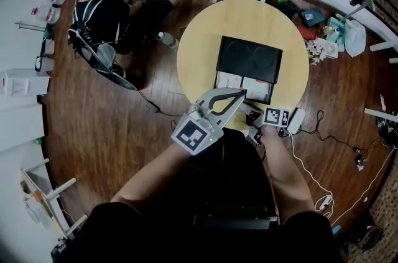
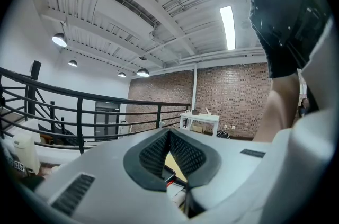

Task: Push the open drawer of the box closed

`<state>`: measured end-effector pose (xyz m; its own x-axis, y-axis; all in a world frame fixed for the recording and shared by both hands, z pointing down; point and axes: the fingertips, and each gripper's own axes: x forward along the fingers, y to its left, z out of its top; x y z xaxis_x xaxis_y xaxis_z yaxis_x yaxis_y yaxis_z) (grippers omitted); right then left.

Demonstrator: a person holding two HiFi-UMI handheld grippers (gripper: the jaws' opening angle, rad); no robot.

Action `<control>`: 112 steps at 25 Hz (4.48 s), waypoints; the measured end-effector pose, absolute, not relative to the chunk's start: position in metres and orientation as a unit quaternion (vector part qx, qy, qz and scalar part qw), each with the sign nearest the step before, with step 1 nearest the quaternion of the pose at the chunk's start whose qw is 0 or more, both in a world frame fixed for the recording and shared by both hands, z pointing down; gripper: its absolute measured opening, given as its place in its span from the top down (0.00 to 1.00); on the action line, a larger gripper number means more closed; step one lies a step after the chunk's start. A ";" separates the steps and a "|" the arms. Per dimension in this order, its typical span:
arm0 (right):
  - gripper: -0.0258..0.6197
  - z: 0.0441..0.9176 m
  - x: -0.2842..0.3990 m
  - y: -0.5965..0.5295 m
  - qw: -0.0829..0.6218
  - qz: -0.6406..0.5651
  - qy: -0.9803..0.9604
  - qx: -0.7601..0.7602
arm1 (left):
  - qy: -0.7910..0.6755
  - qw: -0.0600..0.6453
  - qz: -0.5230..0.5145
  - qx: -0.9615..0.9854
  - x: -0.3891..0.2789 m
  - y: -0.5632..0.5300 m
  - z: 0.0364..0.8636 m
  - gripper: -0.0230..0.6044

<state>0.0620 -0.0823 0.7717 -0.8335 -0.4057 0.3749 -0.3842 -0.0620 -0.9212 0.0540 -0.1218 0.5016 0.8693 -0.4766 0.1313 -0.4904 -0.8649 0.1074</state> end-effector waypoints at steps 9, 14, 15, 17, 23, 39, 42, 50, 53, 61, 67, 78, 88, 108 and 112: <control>0.72 0.789 0.073 -0.091 -0.008 -0.675 0.674 -0.301 | -0.245 0.070 0.056 0.965 0.063 -0.132 0.507 0.93; 0.72 0.794 0.072 -0.104 -0.017 -0.676 0.673 -0.300 | -0.248 0.075 0.057 0.964 0.061 -0.148 0.509 0.93; 0.72 0.794 0.072 -0.105 -0.017 -0.677 0.673 -0.299 | -0.249 0.075 0.058 0.964 0.060 -0.149 0.509 0.93; 0.75 0.794 0.070 -0.105 -0.016 -0.679 0.671 -0.296 | -0.251 0.077 0.057 0.963 0.059 -0.151 0.509 0.93; 0.86 0.789 0.065 -0.110 -0.019 -0.669 0.686 -0.287 | -0.253 0.077 0.056 0.963 0.058 -0.157 0.510 0.93; 0.86 0.783 0.068 -0.121 0.000 -0.654 0.692 -0.305 | -0.250 0.080 0.063 0.963 0.054 -0.152 0.518 0.93; 0.86 0.783 0.067 -0.120 0.001 -0.653 0.692 -0.306 | -0.252 0.083 0.062 0.962 0.052 -0.152 0.520 0.93; 0.86 0.782 0.070 -0.132 0.010 -0.652 0.693 -0.310 | -0.251 0.078 0.063 0.963 0.052 -0.158 0.522 0.93; 0.86 0.783 0.069 -0.133 0.008 -0.650 0.694 -0.310 | -0.252 0.083 0.063 0.962 0.049 -0.157 0.525 0.93; 0.86 0.787 0.069 -0.139 0.011 -0.648 0.695 -0.312 | -0.251 0.084 0.064 0.962 0.048 -0.160 0.531 0.93; 0.86 0.787 0.068 -0.148 0.014 -0.645 0.697 -0.314 | -0.251 0.087 0.062 0.962 0.047 -0.165 0.534 0.93; 0.86 0.783 0.073 -0.169 0.019 -0.641 0.697 -0.322 | -0.251 0.095 0.064 0.961 0.049 -0.179 0.536 0.93; 0.86 0.786 0.075 -0.181 0.021 -0.639 0.697 -0.324 | -0.251 0.098 0.064 0.961 0.049 -0.185 0.541 0.93; 0.86 0.785 0.076 -0.204 0.028 -0.637 0.693 -0.336 | -0.255 0.104 0.067 0.959 0.039 -0.203 0.544 0.93; 0.85 0.786 0.073 -0.206 0.033 -0.643 0.687 -0.337 | -0.256 0.103 0.065 0.959 0.034 -0.206 0.543 0.93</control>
